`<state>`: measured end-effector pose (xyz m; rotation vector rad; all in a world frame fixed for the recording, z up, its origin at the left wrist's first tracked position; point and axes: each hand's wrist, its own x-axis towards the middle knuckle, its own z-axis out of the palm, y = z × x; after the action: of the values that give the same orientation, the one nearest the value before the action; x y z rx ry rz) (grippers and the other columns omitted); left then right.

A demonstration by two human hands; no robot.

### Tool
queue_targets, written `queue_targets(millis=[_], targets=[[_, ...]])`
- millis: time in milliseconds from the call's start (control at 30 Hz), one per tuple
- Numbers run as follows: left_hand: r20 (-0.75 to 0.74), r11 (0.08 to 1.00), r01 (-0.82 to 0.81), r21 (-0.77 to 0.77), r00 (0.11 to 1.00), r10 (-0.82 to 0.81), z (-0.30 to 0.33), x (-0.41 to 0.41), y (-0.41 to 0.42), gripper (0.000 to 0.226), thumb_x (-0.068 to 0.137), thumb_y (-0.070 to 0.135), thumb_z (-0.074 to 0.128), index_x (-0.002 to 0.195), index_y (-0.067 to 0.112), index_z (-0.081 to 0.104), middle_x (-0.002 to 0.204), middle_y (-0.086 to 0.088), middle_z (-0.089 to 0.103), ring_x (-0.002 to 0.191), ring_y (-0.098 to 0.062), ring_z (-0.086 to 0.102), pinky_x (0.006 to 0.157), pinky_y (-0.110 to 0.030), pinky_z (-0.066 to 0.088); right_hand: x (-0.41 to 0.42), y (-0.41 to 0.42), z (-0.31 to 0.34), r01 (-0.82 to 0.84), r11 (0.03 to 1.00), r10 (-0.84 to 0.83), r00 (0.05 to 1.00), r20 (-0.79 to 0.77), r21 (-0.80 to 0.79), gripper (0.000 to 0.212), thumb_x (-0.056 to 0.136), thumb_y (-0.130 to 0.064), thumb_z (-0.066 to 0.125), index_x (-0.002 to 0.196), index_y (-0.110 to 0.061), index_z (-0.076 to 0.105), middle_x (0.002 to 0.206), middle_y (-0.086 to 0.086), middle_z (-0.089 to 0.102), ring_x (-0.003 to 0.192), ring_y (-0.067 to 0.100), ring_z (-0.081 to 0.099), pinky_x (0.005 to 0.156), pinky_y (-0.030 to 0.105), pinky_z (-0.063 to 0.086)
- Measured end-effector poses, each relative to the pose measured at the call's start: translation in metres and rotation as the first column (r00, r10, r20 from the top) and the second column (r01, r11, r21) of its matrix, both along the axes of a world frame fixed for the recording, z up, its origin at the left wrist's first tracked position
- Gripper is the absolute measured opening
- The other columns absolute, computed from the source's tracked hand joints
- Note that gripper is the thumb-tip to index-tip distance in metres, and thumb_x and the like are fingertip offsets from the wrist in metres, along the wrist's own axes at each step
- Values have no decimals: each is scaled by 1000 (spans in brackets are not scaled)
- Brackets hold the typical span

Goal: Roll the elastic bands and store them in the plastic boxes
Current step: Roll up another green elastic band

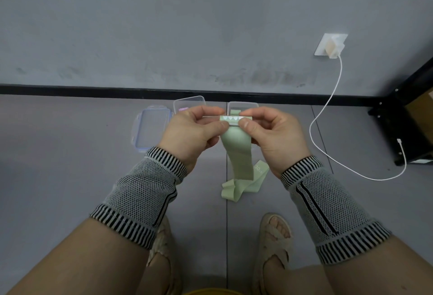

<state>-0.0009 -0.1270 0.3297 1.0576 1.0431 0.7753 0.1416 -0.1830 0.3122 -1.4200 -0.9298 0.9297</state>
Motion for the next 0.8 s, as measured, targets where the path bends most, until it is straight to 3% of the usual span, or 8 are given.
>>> queue_targets(millis=[200, 333, 500, 667, 800], targets=[[-126, 997, 70, 17, 990, -67, 2, -3, 0, 11, 82, 6, 67, 92, 11, 66, 61, 6, 66, 55, -6, 59, 56, -20, 47, 0, 1, -2, 1, 999, -1, 1000, -3, 45, 21, 80, -4, 70, 79, -25, 72, 87, 21, 69, 79, 28, 66, 77, 42, 56], [-82, 999, 43, 8, 996, -42, 4, -3, -1, 5, 82, 11, 69, 86, 11, 67, 61, 3, 62, 54, -7, 54, 56, -19, 46, 0, 1, -3, -11, 998, 11, 1000, -4, 60, 25, 79, -3, 71, 78, -28, 73, 85, 13, 70, 81, 28, 67, 77, 42, 56], [-25, 999, 4, 45, 1000, -3, 5, -2, 0, 7, 81, 1, 66, 82, 8, 65, 57, 2, 61, 54, -11, 48, 54, -20, 42, -4, 1, -1, -28, 998, 30, 999, -28, 63, 25, 81, 3, 67, 84, -21, 69, 88, 13, 70, 82, 24, 67, 78, 38, 55], [13, 999, -4, 40, 1000, 4, 4, -3, 0, 12, 81, -4, 64, 84, 7, 64, 70, -8, 62, 58, -14, 49, 54, -19, 43, 0, 1, -1, -19, 1000, 19, 997, -72, -3, 26, 80, -5, 72, 96, -24, 67, 84, 7, 73, 83, 24, 70, 81, 39, 55], [10, 999, 6, 54, 1000, -6, 3, -2, 0, 18, 80, -10, 62, 82, 8, 64, 67, -6, 63, 60, -15, 50, 54, -20, 42, 0, 0, 0, -19, 999, 17, 999, -38, -46, 12, 83, -18, 71, 93, -23, 70, 79, 4, 73, 73, 15, 68, 70, 34, 54]])
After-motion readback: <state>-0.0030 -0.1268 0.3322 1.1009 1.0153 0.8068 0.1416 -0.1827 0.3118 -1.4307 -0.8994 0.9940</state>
